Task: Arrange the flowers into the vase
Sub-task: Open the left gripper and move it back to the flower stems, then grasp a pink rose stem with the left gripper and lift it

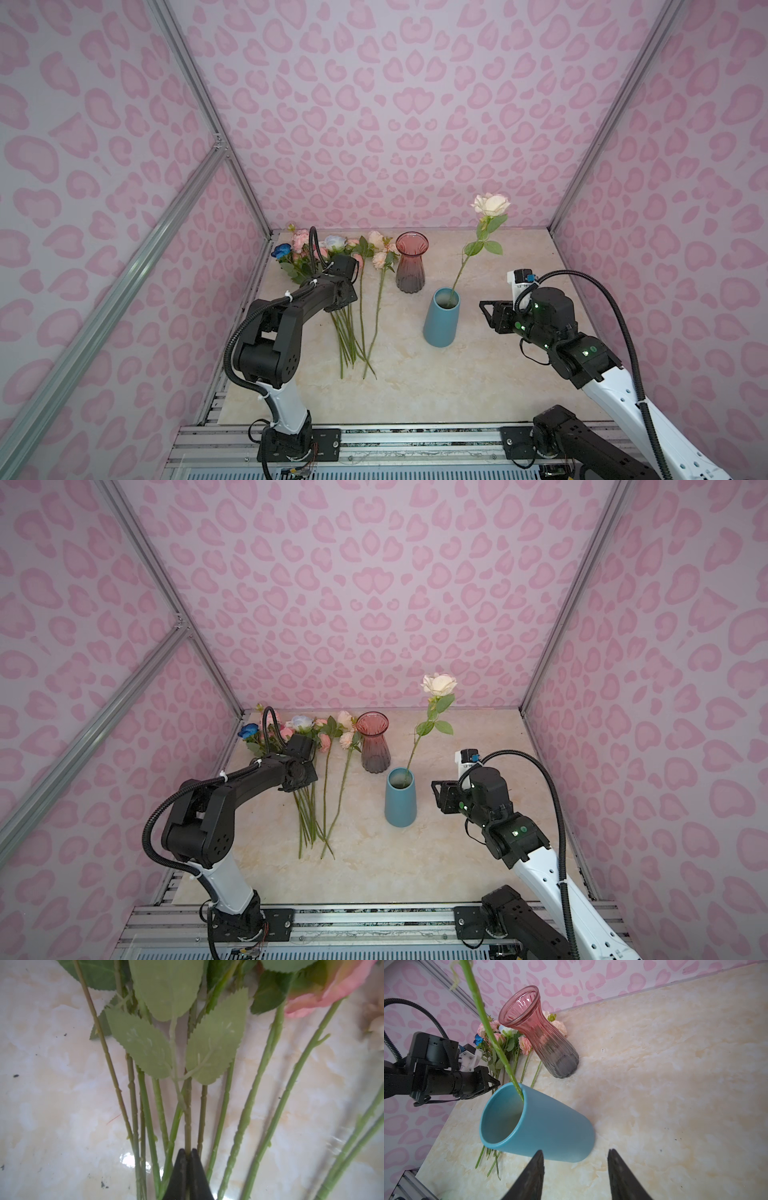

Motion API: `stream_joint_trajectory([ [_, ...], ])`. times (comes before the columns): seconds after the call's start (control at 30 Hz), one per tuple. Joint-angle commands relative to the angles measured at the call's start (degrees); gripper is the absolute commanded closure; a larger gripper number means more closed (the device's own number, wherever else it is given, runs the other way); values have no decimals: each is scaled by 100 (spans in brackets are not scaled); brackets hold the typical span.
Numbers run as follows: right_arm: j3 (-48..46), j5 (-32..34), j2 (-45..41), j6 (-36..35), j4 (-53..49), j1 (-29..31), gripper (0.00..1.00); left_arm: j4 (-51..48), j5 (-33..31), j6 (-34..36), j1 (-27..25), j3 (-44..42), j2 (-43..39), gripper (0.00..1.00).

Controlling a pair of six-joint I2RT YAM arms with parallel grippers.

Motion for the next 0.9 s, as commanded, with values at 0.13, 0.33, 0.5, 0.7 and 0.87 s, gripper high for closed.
stream_joint_trajectory([
  [0.13, 81, -15, -24, 53, 54, -6, 50, 63, 524, 52, -26, 53, -898, 97],
  [0.33, 156, -54, -32, 99, 43, -2, 50, 113, 1159, 283, -81, 114, -2094, 97],
  [0.5, 133, -63, -42, 147, 141, -11, 50, 659, 870, 1020, -640, 258, -3226, 97],
  [0.7, -82, -36, -146, 313, 263, -6, 46, 2889, 433, 2159, -1803, -288, -4448, 97],
  [0.87, -220, -36, -342, 458, 364, -6, 44, 4123, 959, 2456, -2190, -53, -4267, 97],
])
